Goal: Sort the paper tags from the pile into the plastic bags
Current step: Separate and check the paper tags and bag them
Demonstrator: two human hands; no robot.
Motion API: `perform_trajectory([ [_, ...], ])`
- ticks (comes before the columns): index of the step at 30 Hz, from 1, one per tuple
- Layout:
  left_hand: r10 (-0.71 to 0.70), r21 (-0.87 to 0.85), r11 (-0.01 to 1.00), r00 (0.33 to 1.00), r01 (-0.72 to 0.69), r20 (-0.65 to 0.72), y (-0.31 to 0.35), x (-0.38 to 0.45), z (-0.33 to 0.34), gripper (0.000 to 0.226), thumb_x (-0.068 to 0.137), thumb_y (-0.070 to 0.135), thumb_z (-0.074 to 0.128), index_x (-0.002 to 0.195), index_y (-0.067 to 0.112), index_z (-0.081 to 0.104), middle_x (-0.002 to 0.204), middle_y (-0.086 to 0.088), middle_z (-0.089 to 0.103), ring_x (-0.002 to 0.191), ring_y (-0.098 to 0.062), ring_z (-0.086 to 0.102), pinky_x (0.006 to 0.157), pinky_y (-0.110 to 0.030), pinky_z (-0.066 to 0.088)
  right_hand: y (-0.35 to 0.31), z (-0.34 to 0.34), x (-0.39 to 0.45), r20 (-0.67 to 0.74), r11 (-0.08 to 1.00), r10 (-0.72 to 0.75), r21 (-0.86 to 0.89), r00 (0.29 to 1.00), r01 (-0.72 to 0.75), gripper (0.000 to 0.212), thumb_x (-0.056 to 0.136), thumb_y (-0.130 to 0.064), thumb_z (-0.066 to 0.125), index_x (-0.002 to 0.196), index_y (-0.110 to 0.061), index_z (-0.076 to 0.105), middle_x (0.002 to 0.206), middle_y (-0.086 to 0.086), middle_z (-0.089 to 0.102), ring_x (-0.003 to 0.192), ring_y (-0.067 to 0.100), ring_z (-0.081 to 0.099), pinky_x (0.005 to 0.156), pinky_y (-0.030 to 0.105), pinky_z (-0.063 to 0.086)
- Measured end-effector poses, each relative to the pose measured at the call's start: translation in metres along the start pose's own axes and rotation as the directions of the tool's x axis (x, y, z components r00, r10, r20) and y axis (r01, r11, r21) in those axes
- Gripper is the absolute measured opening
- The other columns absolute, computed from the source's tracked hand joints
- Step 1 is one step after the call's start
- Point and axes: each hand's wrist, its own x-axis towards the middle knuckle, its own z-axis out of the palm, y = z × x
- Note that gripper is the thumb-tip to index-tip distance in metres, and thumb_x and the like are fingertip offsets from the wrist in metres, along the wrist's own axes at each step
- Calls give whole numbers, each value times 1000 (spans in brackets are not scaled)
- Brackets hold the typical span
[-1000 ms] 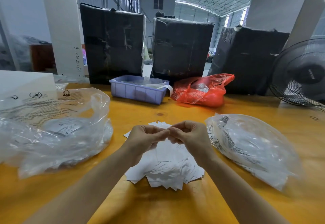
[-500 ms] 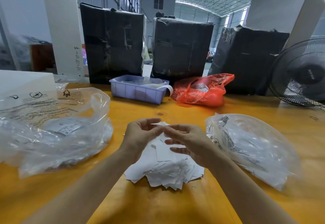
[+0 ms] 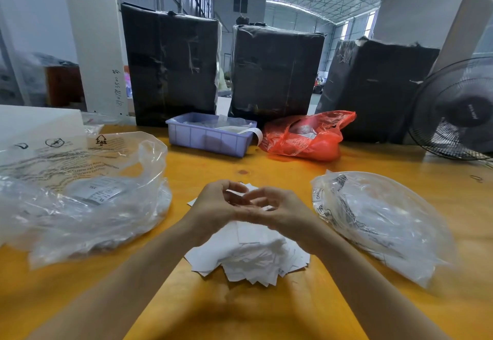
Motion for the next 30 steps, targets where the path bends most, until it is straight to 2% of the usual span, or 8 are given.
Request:
perform_trajectory([
  [6, -127, -26, 991, 989, 129, 82, 6, 0, -8, 24, 70, 10, 79, 92, 5, 70, 75, -1, 69, 66, -7, 61, 61, -19, 47, -1, 0, 4, -273, 929, 14, 358, 962, 89, 9, 87, -8, 64, 79, -5, 62, 69, 10, 65, 55, 11, 61, 57, 21, 50],
  [10, -203, -403, 896, 979, 186, 0, 9, 3, -8, 26, 66, 16, 76, 88, 6, 66, 72, -3, 72, 68, -13, 68, 62, -23, 51, -1, 4, 3, -233, 940, -5, 331, 972, 84, 7, 89, -4, 61, 83, -2, 61, 70, 10, 69, 58, 13, 66, 57, 20, 53],
  [16, -57, -58, 997, 971, 45, -234, 2, 5, -14, 21, 67, 2, 81, 75, 7, 62, 60, -3, 63, 50, -7, 59, 50, -17, 45, 23, 26, 9, -198, 786, -255, -613, 946, 84, 35, 87, -38, 64, 98, -5, 65, 94, 8, 66, 87, 22, 59, 76, 30, 44],
  [19, 27, 109, 994, 966, 2, -256, -6, 7, -14, 16, 67, 11, 84, 70, 11, 69, 59, 3, 65, 55, -2, 60, 52, -12, 44, 34, 44, 10, -125, 651, -146, -759, 981, 0, 53, 86, -54, 57, 112, -7, 56, 108, 9, 54, 105, 24, 46, 83, 30, 37],
  [23, 12, 104, 994, 962, 17, -272, -10, 12, -15, 21, 78, 31, 73, 74, 11, 71, 72, -2, 70, 63, -3, 60, 58, -15, 45, 32, 35, 13, -146, 646, -186, -763, 972, 9, 27, 88, -18, 51, 64, -8, 43, 68, 9, 43, 74, 25, 43, 58, 29, 24],
  [26, -27, 52, 998, 958, 44, -286, -9, 12, -16, 25, 81, 23, 72, 80, -1, 65, 79, -15, 68, 73, -22, 68, 65, -24, 55, 27, 17, 14, -263, 814, -146, -580, 954, -36, 26, 81, -3, 50, 56, 1, 46, 58, 20, 39, 57, 21, 35, 49, 29, 20],
  [28, -23, 73, 996, 956, 47, -292, -8, 10, -17, 24, 76, 10, 78, 83, -6, 62, 79, -16, 65, 68, -22, 68, 57, -22, 54, 25, 3, 13, -353, 989, 27, -129, 935, -77, 19, 86, 0, 51, 72, 7, 62, 67, 24, 58, 57, 21, 51, 52, 25, 38],
  [30, 2, 140, 989, 957, 40, -290, -7, 8, -19, 24, 70, 4, 81, 82, -5, 62, 77, -15, 65, 63, -20, 64, 50, -20, 49, 21, -8, 12, -202, 897, 232, 423, 951, -129, 13, 91, 5, 49, 92, 8, 61, 82, 23, 67, 65, 24, 67, 55, 26, 54],
])
